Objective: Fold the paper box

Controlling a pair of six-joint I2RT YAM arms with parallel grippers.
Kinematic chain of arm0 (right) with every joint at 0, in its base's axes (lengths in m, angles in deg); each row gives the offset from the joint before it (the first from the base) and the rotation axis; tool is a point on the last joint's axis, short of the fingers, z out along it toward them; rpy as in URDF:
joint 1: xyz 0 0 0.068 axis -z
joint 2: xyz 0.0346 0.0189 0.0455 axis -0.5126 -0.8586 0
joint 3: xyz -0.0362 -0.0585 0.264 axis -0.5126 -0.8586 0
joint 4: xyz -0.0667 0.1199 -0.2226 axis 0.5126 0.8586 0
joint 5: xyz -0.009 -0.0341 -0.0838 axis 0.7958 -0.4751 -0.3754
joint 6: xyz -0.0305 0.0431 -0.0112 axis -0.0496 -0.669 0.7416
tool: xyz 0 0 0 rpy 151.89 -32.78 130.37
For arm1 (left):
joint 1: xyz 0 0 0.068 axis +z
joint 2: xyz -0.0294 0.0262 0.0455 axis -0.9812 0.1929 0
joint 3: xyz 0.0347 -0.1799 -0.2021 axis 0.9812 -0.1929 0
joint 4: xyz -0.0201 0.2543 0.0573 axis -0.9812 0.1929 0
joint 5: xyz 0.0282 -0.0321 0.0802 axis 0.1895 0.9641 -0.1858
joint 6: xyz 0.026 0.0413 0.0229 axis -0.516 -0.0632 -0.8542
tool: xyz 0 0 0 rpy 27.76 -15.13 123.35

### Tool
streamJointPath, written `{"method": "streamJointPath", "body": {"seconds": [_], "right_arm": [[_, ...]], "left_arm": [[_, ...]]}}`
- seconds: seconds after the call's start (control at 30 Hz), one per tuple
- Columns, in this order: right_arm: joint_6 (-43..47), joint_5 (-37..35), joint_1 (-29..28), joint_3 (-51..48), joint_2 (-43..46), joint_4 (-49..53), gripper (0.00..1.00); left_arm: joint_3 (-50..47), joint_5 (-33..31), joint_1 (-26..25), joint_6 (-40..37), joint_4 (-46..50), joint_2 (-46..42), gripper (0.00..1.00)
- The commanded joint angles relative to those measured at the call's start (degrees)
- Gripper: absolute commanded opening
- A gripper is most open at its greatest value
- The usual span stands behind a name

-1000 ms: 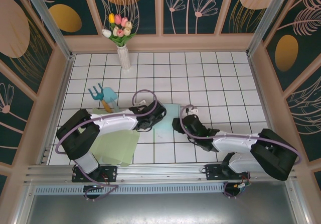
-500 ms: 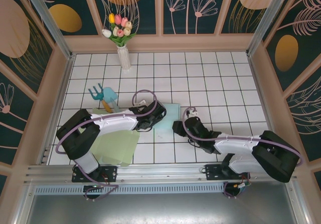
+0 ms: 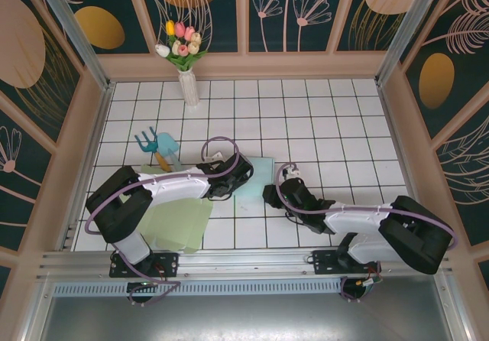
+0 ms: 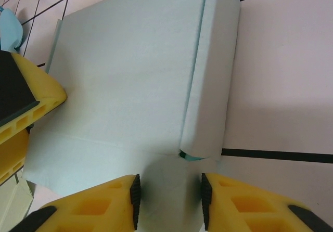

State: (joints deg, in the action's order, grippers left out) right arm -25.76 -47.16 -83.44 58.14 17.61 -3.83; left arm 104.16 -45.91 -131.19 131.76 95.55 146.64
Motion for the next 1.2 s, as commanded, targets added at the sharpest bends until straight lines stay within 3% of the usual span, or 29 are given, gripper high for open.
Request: {"method": "streamJointPath", "body": {"seconds": [0.0,0.4,0.83,1.17], "right_arm": [[0.1,1.0,-0.6,-0.3,-1.4,-2.3,0.37],[2.6,-0.1,-1.8,-0.6,-3.7,-5.5,0.36],[1.6,1.2,-3.4,0.1,-0.6,-2.9,0.36],[7.0,-3.0,-3.5,-3.1,-0.2,-6.9,0.36]], "left_arm": [[-2.8,0.6,0.1,0.2,6.7,4.4,0.61],[-2.9,0.3,0.2,-0.6,6.9,4.9,0.6],[-3.1,-0.8,0.1,-0.4,7.9,4.2,0.6],[-3.1,-0.2,0.1,-0.8,7.4,4.7,0.6]]}}
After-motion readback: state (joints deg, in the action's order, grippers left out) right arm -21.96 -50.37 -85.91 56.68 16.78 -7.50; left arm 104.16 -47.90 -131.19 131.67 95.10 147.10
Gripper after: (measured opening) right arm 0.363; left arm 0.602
